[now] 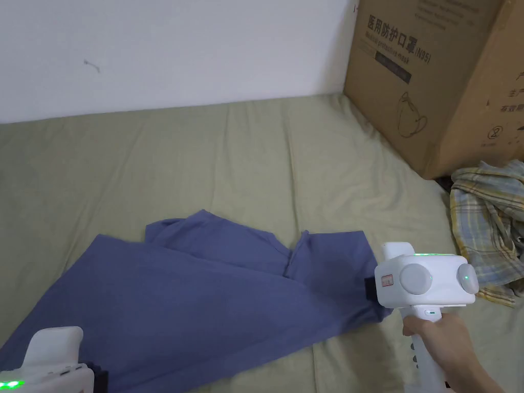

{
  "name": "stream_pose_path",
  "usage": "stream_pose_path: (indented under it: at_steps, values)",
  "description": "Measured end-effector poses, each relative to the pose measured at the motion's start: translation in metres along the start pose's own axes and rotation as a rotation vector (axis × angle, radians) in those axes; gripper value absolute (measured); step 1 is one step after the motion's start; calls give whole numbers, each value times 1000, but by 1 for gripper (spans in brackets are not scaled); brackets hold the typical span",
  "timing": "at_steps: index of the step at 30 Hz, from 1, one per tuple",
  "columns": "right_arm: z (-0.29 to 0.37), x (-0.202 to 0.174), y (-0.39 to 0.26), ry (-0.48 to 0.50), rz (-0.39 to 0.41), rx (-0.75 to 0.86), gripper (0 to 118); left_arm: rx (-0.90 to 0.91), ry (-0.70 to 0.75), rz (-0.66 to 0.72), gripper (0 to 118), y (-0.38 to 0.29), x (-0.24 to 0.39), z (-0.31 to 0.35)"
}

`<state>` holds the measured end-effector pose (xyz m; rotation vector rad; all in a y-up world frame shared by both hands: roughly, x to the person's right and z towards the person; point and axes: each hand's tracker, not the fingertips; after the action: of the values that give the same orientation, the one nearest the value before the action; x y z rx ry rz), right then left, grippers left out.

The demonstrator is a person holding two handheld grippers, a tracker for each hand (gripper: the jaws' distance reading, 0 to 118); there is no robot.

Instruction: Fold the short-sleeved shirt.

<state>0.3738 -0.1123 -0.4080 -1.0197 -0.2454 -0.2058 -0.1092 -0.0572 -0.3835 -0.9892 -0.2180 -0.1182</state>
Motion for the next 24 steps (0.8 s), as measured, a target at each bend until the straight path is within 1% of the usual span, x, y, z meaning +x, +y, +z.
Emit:
stream_pose_path:
  at_steps: [3, 7, 8, 9, 10, 11, 12, 13, 14, 16, 17, 20, 24]
  values:
    - [5, -2, 8, -10, 5, 9, 3, 16, 9, 35, 0, 14, -11, -5]
    - [7, -6, 17, -9, 6, 19, 3, 45, 6, 28, 0, 46, -23, -21]
    - [7, -7, 18, -11, 6, 21, 3, 45, 2, 21, 3, 59, -27, -29]
    - [4, -7, 20, -14, 5, 21, 3, 43, 8, 15, 28, 71, -31, -39]
    - [3, -8, 21, -16, 4, 18, 3, 47, 14, 21, 62, 82, -35, -46]
    - [2, -9, 20, -16, 9, 14, 3, 47, 35, 39, 82, 95, -40, -56]
    - [2, -9, 19, -20, 14, 12, 3, 41, 28, 41, 91, 109, -44, -67]
    - [3, -10, 18, -22, 19, 12, 3, 36, 22, 54, 91, 120, -49, -75]
    - [4, -9, 17, -21, 21, 12, 3, 47, 19, 63, 104, 132, -55, -84]
    - [5, -6, 15, -11, 13, 12, 3, 58, 27, 73, 103, 156, -64, -99]
    - [4, -5, 14, -17, 14, 8, 3, 61, 51, 74, 104, 168, -69, -109]
    - [1, -1, 11, -24, 8, -1, 3, 57, 55, 70, 103, 196, -79, -136]
    - [-4, -3, 6, -27, -5, -15, 3, 22, 60, 16, 103, 218, -75, -176]
